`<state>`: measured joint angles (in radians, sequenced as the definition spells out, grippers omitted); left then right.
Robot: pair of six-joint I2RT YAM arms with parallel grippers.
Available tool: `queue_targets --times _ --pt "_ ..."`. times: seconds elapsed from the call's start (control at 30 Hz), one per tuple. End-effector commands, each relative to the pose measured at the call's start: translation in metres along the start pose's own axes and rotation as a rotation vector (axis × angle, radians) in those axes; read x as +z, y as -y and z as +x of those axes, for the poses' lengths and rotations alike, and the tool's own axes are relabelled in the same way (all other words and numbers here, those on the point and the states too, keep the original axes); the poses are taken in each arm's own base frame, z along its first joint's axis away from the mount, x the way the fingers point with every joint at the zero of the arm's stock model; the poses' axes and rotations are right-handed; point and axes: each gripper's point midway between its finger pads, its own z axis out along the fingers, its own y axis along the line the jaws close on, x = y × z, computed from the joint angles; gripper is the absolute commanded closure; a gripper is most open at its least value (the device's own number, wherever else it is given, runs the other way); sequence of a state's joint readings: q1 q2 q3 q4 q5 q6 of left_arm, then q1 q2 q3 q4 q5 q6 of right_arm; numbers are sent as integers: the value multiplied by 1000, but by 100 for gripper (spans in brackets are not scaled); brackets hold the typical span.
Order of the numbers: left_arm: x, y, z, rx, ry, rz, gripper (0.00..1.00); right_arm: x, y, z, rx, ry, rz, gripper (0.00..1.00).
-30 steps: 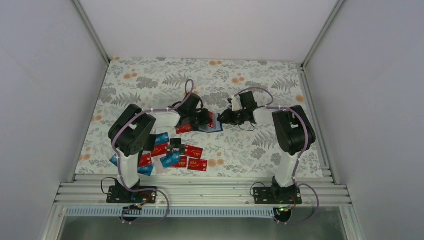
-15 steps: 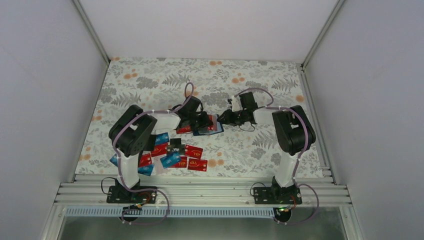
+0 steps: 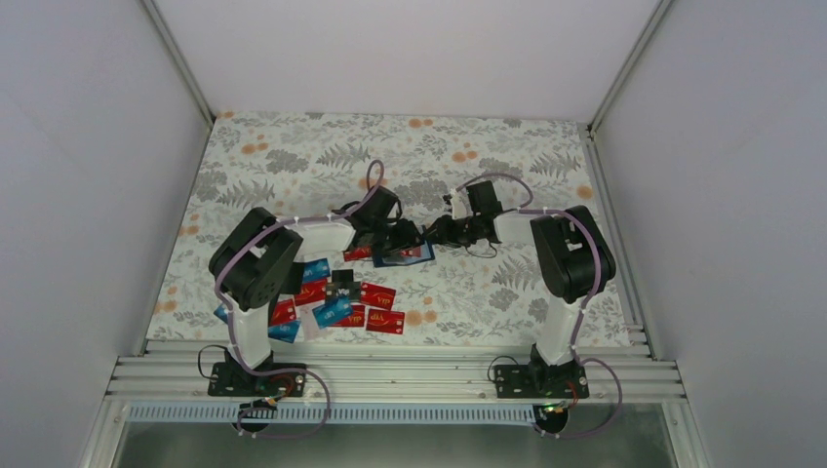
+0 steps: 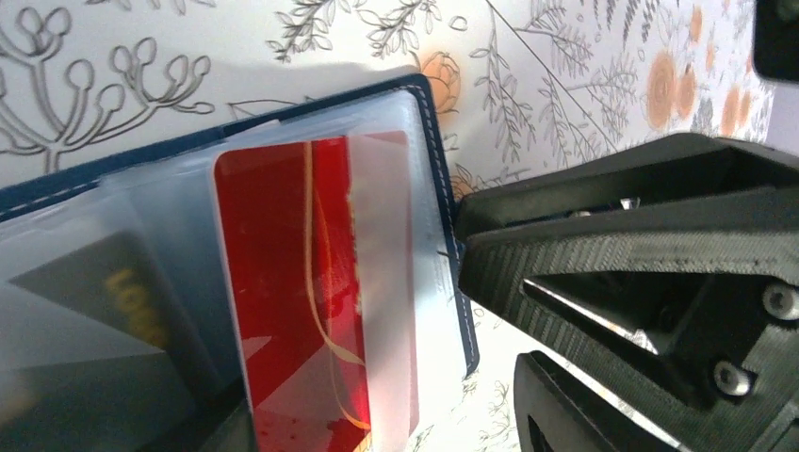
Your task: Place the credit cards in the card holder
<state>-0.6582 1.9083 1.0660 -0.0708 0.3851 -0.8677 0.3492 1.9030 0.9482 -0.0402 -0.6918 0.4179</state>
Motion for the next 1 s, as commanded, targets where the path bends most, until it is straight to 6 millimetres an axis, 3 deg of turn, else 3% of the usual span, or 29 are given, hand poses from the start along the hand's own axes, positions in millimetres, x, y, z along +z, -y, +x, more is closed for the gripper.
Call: queue_targets --times 0.0,0.4,0.7,0.97 --pt "-2 -22 14 -6 -46 -121 38 9 28 49 101 -130 96 74" --pt "-18 -18 8 48 -16 -229 2 10 29 50 98 -135 99 74" --pt "-22 -16 -3 96 8 -275 0 11 29 52 98 -141 98 74" --pt "-13 -13 -7 129 8 -281 1 12 30 53 96 -143 101 74"
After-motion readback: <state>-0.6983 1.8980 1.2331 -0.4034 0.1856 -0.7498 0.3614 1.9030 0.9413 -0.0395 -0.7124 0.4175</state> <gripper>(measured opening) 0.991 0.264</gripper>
